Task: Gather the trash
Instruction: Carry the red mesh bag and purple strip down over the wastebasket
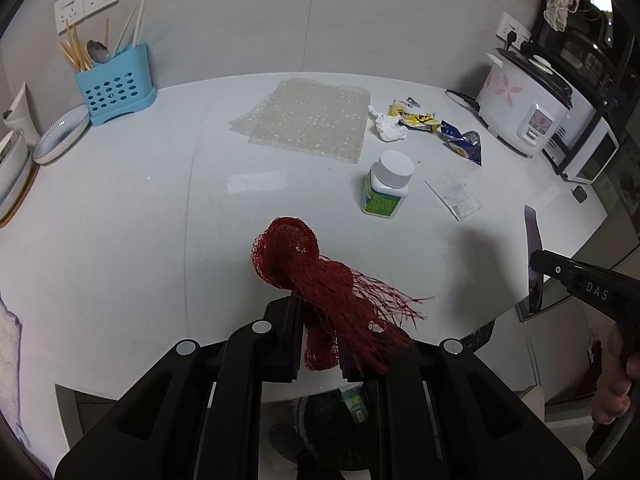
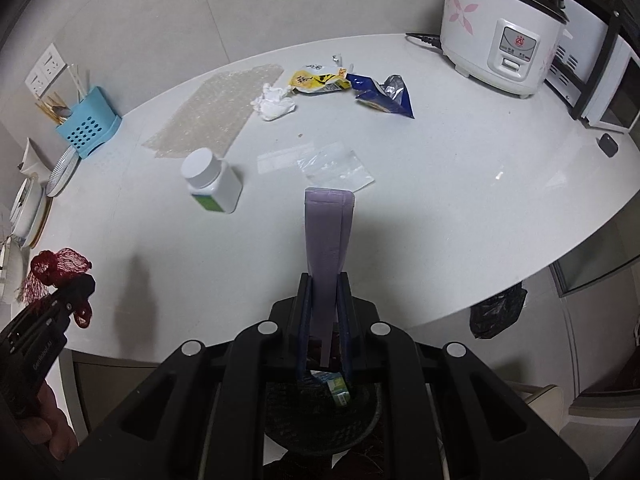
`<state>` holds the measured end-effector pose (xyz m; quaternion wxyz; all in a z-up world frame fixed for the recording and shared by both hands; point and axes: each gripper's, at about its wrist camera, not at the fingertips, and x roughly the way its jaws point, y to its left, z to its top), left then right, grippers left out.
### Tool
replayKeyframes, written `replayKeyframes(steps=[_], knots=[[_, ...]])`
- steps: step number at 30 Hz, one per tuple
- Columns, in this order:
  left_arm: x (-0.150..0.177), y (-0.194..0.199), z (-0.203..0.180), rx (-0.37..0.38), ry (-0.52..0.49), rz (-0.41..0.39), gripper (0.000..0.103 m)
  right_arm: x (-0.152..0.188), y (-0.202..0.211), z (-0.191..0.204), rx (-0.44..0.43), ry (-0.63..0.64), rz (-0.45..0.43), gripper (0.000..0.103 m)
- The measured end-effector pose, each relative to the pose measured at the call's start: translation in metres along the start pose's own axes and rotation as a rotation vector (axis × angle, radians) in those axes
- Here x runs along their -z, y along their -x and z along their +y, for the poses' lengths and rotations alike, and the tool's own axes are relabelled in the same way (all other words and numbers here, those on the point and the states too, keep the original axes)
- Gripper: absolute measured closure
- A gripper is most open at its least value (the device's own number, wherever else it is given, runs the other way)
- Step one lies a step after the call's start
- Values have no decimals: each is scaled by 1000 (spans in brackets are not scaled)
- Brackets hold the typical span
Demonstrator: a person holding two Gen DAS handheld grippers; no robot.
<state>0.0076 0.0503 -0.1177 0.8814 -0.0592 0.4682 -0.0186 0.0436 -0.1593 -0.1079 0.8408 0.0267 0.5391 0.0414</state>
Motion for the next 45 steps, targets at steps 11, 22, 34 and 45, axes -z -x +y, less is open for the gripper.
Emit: replayKeyframes(steps=[11,22,34,45], knots=[[51,19,-29,28,28,15,90,23,15,-2,-70,121,-17,91],[99,13,-70,60,38,64,90,69,28,-27,-119,241,-32,91],[143,-10,-72,84,84,136,90,128,0,-32,-133,346,49,91],[178,-39,-65,60,81,206,90,163,-50,-26,-141,351,146,91]])
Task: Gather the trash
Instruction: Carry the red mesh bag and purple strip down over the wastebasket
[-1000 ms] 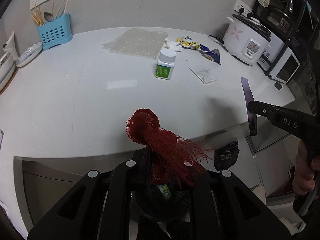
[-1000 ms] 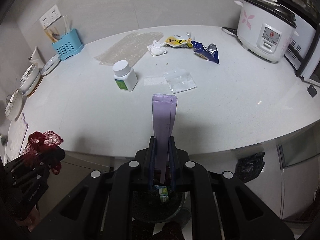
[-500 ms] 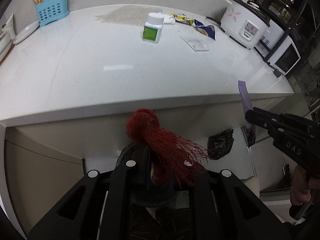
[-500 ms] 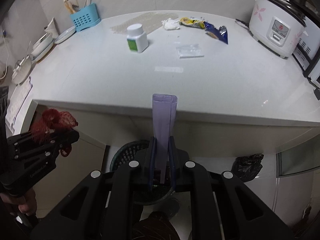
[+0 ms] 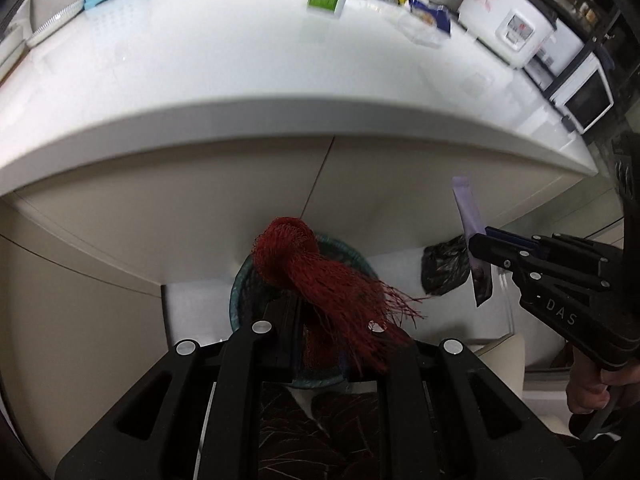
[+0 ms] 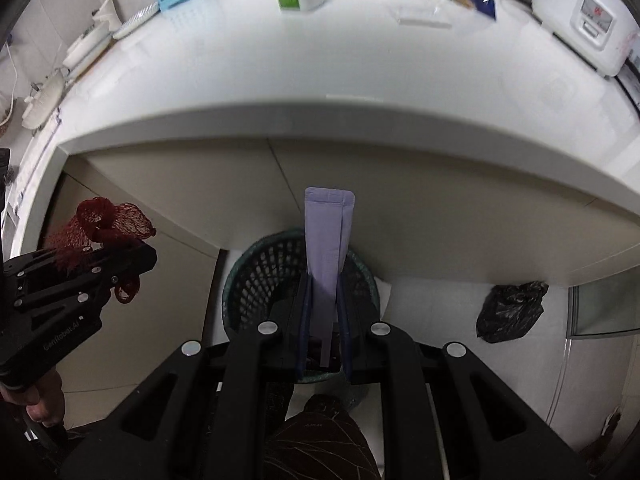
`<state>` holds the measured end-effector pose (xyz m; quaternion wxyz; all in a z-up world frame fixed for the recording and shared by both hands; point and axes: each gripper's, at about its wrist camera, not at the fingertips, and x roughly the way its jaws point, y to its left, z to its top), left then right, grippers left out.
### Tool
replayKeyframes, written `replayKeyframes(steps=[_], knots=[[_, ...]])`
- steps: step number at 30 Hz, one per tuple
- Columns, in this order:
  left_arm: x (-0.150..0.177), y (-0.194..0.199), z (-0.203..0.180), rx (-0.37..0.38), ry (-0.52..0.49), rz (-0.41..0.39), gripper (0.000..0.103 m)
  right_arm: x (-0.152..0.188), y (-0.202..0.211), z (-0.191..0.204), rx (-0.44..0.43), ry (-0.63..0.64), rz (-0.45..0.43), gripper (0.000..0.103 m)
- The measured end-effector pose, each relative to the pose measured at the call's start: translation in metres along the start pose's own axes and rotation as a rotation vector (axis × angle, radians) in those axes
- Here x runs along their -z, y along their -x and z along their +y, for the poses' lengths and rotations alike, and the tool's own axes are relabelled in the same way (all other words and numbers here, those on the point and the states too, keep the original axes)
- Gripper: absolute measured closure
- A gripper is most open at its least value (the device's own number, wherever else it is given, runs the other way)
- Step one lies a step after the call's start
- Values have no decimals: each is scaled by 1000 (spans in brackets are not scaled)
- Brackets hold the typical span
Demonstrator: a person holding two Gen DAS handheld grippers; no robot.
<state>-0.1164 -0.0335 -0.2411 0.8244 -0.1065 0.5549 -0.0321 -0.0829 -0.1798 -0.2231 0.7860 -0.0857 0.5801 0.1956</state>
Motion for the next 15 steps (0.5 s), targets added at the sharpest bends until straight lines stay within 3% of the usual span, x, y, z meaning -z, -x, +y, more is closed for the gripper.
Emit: replayKeyframes(steps=[15], knots=[[31,-94,17,-19,-7,113,90,43,-95,8,-6,68,82,91]])
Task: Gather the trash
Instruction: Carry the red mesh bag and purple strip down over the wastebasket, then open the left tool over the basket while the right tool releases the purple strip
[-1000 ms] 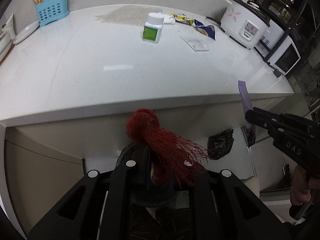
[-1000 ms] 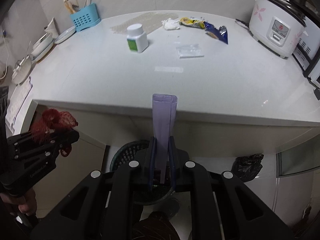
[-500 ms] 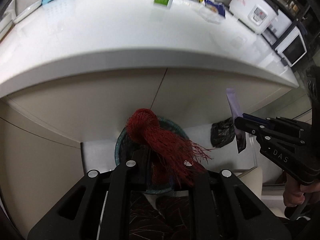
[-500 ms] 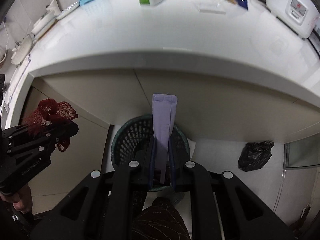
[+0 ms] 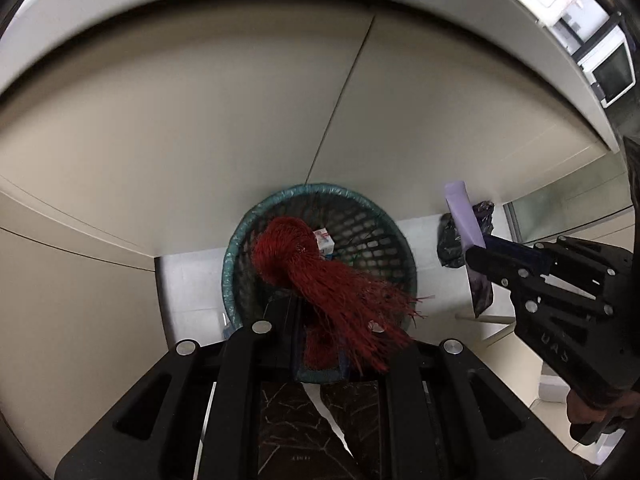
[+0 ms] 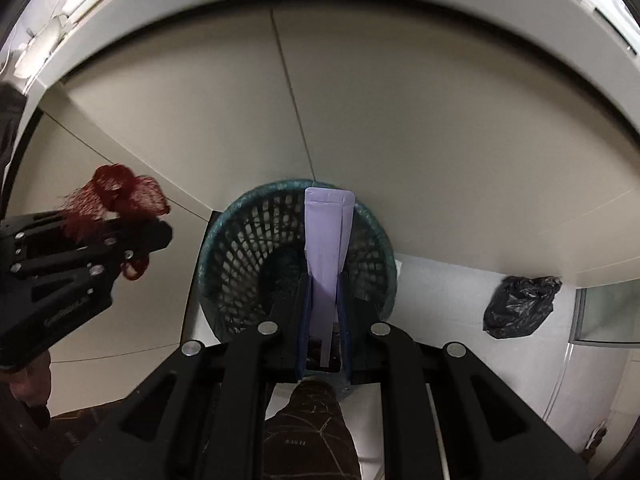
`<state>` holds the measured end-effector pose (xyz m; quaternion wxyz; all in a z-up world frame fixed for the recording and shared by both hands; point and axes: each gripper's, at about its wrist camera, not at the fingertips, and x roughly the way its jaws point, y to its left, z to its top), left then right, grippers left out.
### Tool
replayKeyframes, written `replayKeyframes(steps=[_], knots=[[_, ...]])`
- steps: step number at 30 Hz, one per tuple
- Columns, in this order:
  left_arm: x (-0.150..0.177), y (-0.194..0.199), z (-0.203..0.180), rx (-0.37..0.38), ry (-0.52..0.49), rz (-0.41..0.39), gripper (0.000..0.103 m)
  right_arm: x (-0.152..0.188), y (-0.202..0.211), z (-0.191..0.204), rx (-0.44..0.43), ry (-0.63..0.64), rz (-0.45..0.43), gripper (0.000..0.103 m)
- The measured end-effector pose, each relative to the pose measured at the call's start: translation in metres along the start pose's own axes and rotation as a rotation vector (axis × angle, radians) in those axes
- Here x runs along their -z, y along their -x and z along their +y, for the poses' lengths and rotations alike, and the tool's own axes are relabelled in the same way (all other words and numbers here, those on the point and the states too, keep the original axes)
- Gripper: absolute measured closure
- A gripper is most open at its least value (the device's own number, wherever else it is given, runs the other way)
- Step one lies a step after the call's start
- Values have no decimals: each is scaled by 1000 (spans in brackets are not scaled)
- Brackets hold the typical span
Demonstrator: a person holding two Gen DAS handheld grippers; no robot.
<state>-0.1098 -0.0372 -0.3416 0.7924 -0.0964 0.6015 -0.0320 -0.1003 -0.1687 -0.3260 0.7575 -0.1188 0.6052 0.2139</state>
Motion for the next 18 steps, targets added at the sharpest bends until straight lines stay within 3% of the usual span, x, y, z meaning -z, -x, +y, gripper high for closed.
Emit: replayKeyframes(steps=[9,13,18], knots=[[17,-61,2,1,-21,69,90,21,-59,-13,-7,-105,39,91],[23,-84,6,3,-30,83,90,28,-73,-13,38,-97,19,91],[27,-113,6,8,-46,100,90,38,-86,-24,31,-160,21,91]])
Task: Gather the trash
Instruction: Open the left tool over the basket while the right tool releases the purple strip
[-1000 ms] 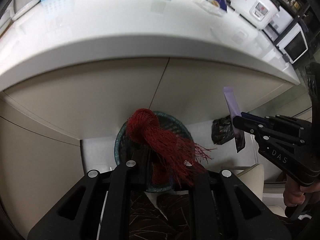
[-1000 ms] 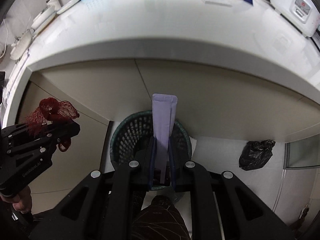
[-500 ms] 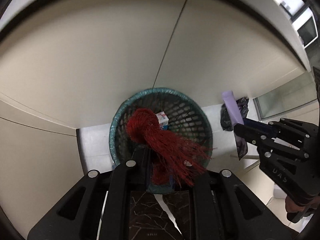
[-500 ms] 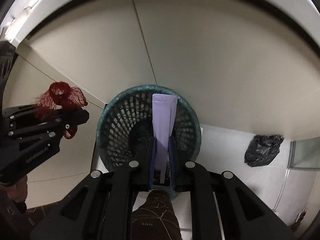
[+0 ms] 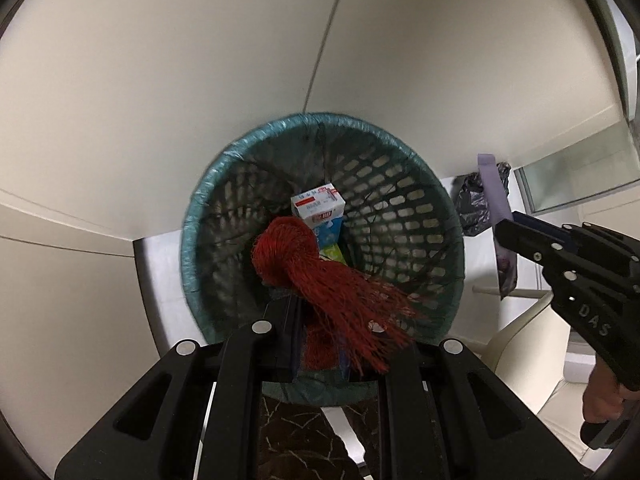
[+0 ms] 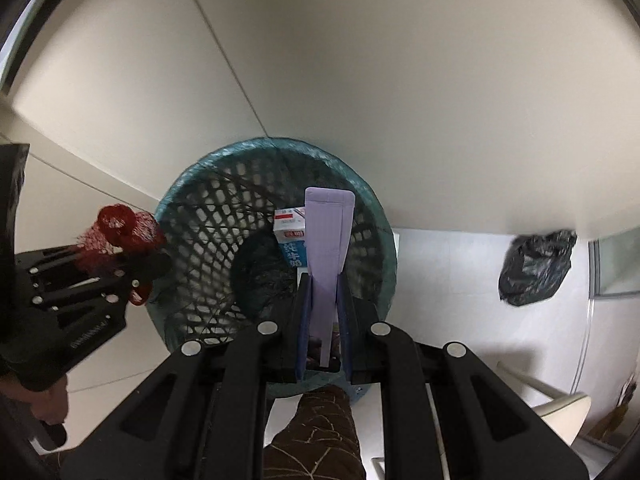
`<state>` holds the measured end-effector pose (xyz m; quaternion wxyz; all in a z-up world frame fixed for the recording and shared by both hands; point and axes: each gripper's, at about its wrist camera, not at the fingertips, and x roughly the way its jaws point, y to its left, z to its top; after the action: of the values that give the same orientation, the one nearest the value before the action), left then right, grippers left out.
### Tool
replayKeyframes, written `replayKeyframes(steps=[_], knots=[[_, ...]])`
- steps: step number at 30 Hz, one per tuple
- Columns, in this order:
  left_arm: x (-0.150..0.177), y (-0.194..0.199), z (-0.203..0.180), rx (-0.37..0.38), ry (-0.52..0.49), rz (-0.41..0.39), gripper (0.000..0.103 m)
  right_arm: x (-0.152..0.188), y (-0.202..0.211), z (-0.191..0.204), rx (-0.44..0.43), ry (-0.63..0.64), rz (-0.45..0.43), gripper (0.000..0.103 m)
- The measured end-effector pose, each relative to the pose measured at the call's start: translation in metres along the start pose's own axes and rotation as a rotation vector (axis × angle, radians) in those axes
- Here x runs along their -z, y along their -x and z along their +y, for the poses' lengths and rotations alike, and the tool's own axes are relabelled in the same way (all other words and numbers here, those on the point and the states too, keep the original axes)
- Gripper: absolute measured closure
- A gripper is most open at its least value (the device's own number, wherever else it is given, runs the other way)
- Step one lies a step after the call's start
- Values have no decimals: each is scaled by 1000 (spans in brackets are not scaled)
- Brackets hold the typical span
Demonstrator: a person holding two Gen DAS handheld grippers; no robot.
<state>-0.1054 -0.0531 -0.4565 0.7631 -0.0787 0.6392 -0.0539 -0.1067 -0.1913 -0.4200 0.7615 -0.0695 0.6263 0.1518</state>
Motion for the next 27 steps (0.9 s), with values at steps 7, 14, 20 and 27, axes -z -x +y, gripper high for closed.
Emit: replayKeyframes(steps=[7,14,20,27], knots=[[-3,-17,-7,3,-30,23,84,5,0,2,8,10,-3,91],[-7,-11,-9,5,-40,-26,53,2,3,3,21,13,-13,91],[-8,3,2,14,-4,-85,31,-3,3,9,8,28,-22,91],[0,25,24,-34,33,-146,7,-12,-6,30,-18,59,-27,90]])
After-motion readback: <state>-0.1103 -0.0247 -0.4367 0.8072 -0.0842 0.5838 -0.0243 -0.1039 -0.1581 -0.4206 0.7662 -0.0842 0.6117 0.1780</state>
